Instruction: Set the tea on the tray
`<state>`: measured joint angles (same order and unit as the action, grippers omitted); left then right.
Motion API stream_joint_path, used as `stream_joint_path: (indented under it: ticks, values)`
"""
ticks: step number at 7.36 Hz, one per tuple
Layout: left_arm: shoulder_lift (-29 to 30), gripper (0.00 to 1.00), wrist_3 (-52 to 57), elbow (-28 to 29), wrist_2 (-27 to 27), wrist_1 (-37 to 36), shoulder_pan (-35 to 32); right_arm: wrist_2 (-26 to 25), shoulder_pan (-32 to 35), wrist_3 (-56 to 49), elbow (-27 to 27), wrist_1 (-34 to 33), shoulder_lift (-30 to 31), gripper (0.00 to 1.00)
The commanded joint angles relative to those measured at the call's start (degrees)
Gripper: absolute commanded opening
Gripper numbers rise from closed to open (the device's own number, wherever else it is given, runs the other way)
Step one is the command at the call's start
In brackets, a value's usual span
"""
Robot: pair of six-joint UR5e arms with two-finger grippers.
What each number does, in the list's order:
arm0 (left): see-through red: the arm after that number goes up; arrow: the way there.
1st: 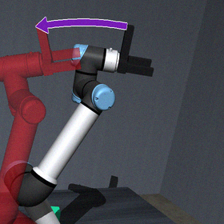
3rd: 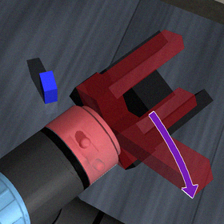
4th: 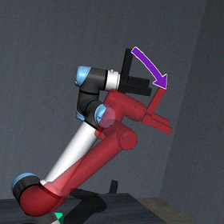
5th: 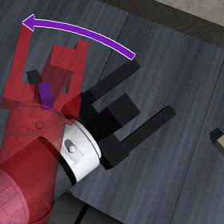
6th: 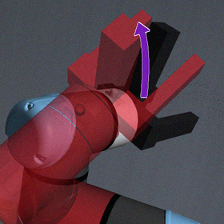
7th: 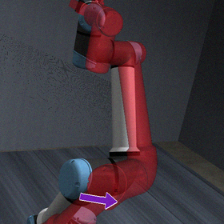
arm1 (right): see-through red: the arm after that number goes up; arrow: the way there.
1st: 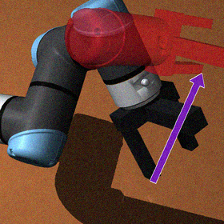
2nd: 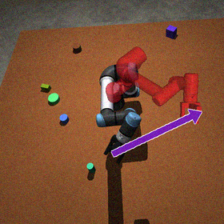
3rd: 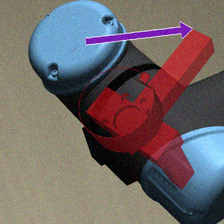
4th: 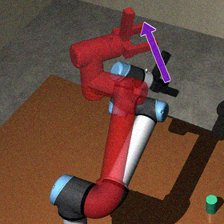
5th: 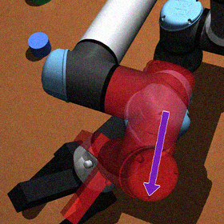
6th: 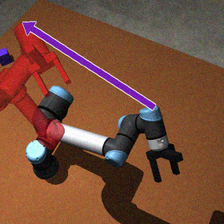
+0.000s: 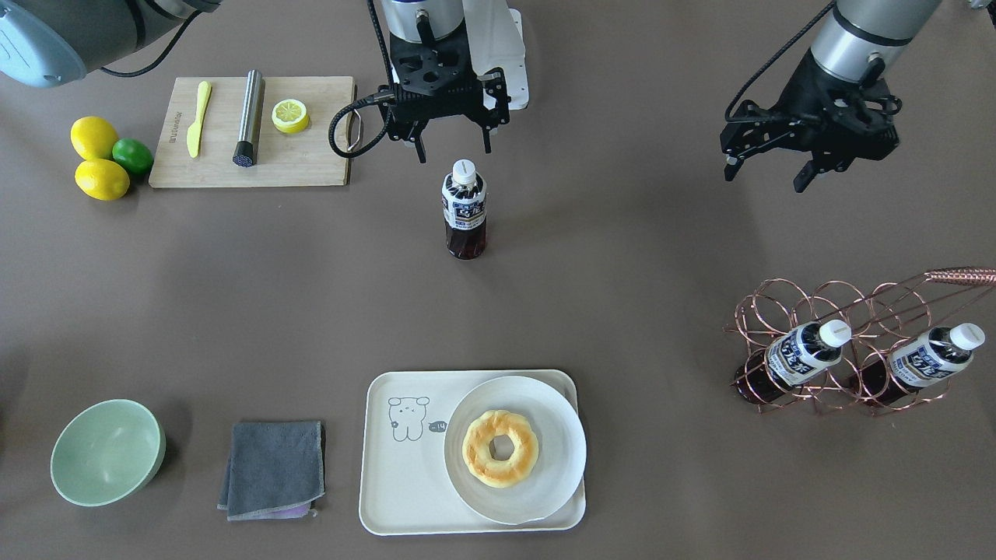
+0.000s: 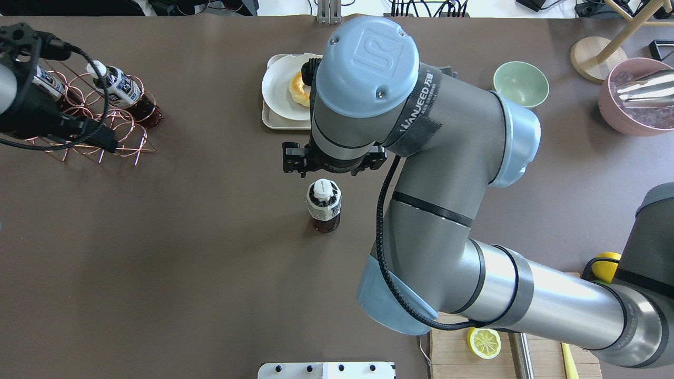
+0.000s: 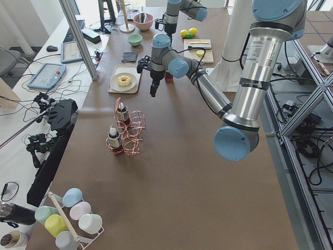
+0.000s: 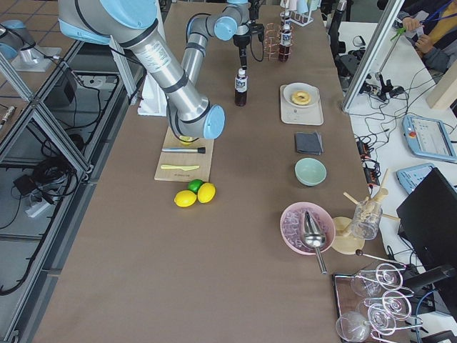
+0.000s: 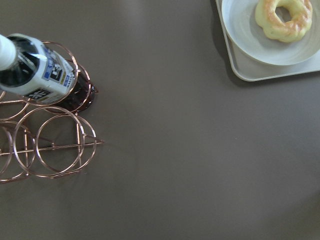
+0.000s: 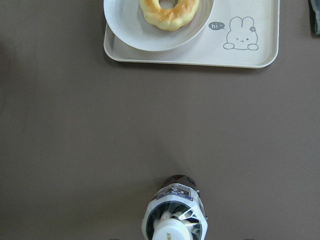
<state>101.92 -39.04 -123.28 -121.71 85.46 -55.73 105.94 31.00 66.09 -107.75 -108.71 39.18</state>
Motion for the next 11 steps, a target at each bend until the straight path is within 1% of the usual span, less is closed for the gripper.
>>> stream_joint_path:
  ticks: [1,2,3,4,5,6,7,9,10,11]
  values:
    - [-8.8,0.96,3.7,0.2,-4.4,9.3,-4.6,-2.4,-1.9,0.2,3.9,0.2,-0.4,0.83]
    - [-8.9,0.96,3.3,0.2,-4.4,9.8,-4.6,-2.7,-2.6,0.2,4.4,0.2,-0.3,0.83]
    - [-9.3,0.96,3.3,0.2,-4.4,9.8,-4.6,-2.6,-2.7,-0.2,5.8,0.3,-0.3,0.79]
    - [-9.3,0.96,3.3,0.3,-4.4,9.8,-4.6,-2.3,-2.8,0.1,6.1,1.2,-0.6,0.71]
    - [-9.4,0.96,3.3,0.2,-4.4,9.8,-4.6,-2.2,-2.8,0.1,6.1,1.6,-0.7,0.54]
    - [-10.8,0.96,3.3,0.1,-4.4,10.3,-4.6,-2.2,-3.0,0.2,6.0,1.6,-0.8,0.27]
    - [-12.5,0.96,3.2,0.0,-4.4,12.8,-4.6,-2.2,-3.0,0.1,5.6,1.5,-0.8,0.0]
    - [-15.2,0.96,3.3,0.8,-4.4,17.3,-4.6,-2.1,-2.0,-0.6,5.4,1.0,-0.9,0.0]
    - [-15.5,0.96,3.3,0.4,-4.5,17.4,-5.1,-1.4,-0.1,-0.9,5.7,0.2,-2.6,0.0]
    - [-16.7,0.96,4.1,1.3,-8.4,17.1,-9.9,2.7,4.1,-2.0,6.0,-0.4,-3.5,0.0]
